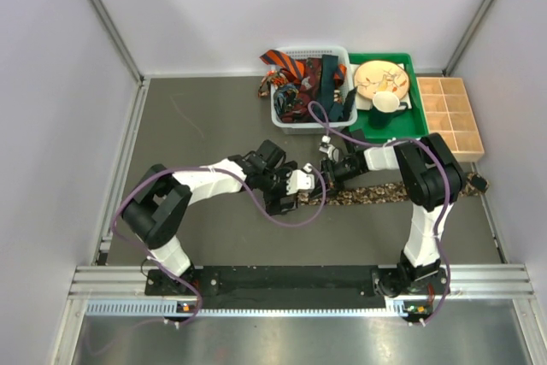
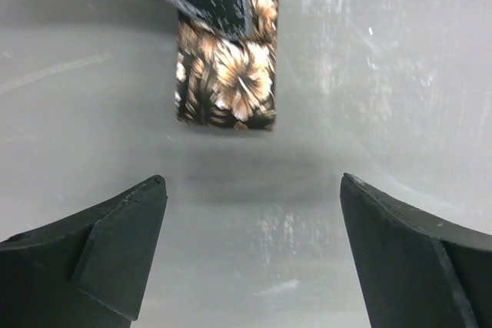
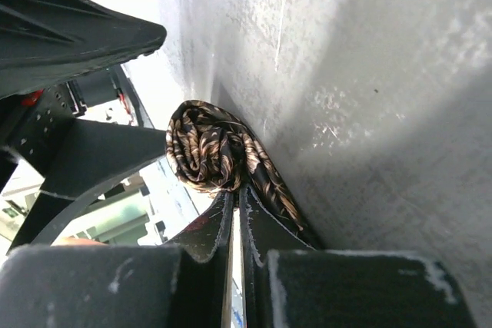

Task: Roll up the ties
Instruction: Roll the tie at the center of the board.

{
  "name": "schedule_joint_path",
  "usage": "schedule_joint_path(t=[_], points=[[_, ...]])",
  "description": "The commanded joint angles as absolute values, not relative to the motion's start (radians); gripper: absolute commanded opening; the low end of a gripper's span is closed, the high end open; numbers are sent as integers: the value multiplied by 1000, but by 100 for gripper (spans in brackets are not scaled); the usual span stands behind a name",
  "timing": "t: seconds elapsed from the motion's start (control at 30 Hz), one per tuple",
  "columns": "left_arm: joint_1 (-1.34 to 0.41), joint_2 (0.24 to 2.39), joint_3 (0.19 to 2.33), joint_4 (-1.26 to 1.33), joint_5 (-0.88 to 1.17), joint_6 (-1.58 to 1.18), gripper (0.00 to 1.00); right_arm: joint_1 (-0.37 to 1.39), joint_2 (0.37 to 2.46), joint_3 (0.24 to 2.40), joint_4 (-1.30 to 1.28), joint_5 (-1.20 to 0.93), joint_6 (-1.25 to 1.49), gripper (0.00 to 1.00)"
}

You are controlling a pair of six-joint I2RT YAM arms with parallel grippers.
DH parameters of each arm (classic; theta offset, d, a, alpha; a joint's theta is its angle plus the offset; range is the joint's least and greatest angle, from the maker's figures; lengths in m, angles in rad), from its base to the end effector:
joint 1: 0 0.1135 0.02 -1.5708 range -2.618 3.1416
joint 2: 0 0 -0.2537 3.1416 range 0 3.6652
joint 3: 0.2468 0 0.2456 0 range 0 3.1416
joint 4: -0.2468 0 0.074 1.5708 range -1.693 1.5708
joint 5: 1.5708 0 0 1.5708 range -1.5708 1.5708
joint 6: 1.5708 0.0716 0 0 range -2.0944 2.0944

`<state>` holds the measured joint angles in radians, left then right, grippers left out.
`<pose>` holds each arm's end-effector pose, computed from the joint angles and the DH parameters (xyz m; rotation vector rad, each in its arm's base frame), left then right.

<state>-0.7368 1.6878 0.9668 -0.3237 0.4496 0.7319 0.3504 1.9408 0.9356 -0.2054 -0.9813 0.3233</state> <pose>0.2292 -0.2499 0.1336 1.8318 1.7938 -0.5868 0.2897 0.1692 0.0746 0.3013 -2.7152 -1.5346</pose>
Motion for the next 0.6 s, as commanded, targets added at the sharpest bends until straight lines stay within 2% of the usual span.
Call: schedule_joint_path(t=[0.0,0.23,0.37,0.57], points=[[-744,1680,969,-192,494,749,99,354,1931,965,-279,-871,261,0],[-805,1817,1068,-150,466,739,99,356,1927,971,-285,-896,259,0],[-828,1884,1134,-189,446,718,94,356,1914,977,-294,-917,255,0],[-850,1939,1189,-255,431,706,75,357,1907,992,-310,-937,242,0]])
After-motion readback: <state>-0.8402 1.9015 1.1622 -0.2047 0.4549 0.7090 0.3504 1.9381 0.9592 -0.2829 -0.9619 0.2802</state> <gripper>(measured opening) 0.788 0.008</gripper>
